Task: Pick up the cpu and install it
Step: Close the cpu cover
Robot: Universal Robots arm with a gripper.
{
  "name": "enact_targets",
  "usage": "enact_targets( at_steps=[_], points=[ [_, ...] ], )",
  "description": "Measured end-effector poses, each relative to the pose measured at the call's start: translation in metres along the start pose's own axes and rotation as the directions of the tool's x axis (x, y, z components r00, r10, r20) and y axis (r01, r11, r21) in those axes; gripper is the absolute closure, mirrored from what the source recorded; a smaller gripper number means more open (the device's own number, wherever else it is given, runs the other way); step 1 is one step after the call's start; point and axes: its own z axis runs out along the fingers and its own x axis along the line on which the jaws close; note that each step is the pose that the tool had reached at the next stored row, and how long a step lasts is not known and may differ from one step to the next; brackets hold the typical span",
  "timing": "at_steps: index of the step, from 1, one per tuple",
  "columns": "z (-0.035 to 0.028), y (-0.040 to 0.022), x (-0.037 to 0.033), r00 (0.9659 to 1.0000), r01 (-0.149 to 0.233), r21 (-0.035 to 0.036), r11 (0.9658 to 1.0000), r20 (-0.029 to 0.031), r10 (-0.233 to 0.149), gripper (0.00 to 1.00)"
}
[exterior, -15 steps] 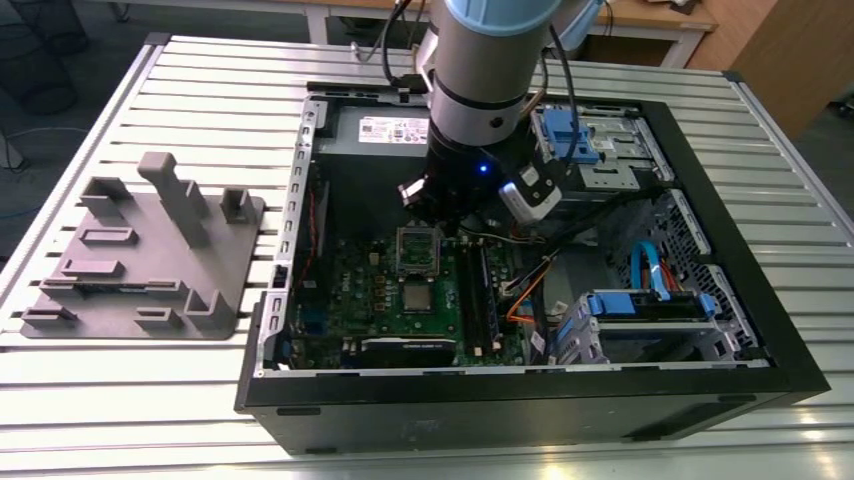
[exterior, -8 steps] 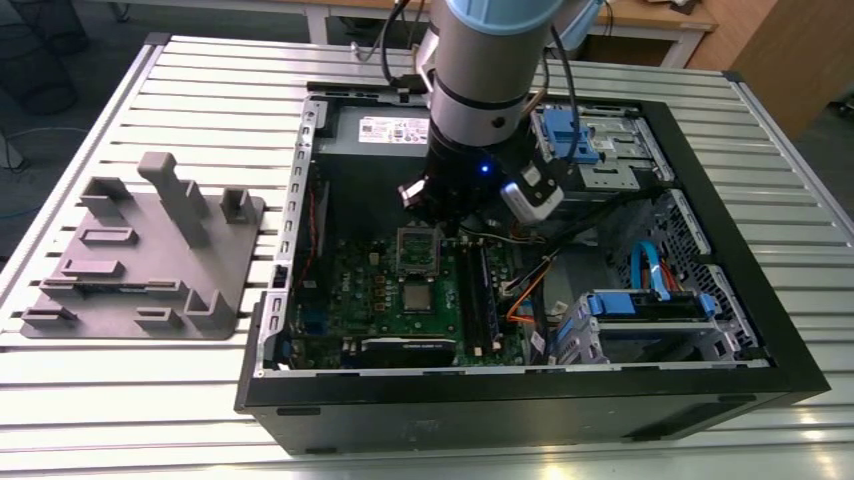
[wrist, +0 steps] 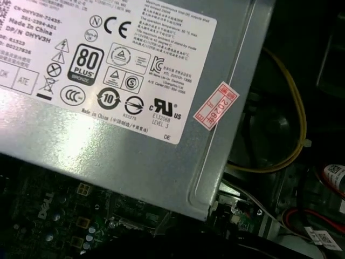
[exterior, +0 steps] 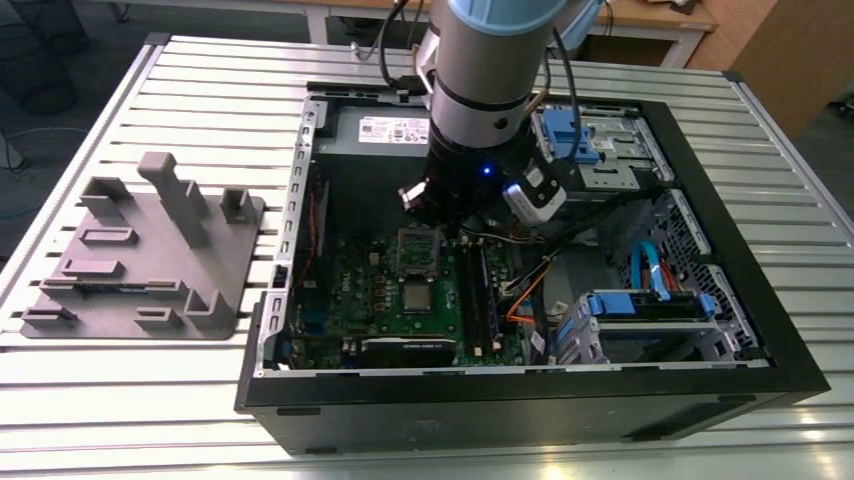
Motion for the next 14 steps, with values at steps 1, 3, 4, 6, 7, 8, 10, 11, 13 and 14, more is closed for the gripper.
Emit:
enact_targets(
  at_steps=[1,3,4,6,7,8,10,11,13,14],
  points=[
    [-0.0005,-0.0004,0.0001,1.0,0.002,0.0,1.0,-0.0002,-0.002,0.89],
    [-0.0018,-0.0012,0.0004,1.0,0.007,-0.0002,1.0,-0.0006,-0.007,0.89],
    [-0.0025,-0.0015,0.0005,1.0,0.01,-0.0004,1.0,-0.0006,-0.01,0.89],
    [-0.0032,-0.0016,0.0005,0.9999,0.013,-0.0006,0.9999,-0.0008,-0.013,0.89],
    [-0.0031,-0.0016,0.0005,0.9999,0.013,-0.0007,0.9999,-0.0007,-0.013,0.89],
    [-0.0031,-0.0016,0.0005,0.9999,0.013,-0.0007,0.9999,-0.0007,-0.013,0.89],
    [-0.0032,-0.0016,0.0005,0.9999,0.013,-0.0005,0.9999,-0.0009,-0.013,0.89],
    [-0.0032,-0.0016,0.0007,0.9999,0.014,-0.0005,0.9999,-0.0009,-0.014,0.89],
    [-0.0034,-0.0014,0.0013,0.9999,0.016,-0.0005,0.9999,-0.0008,-0.016,0.89],
    [-0.0035,-0.0012,0.0017,0.9999,0.017,-0.0005,0.9999,-0.0007,-0.017,0.89]
  ],
)
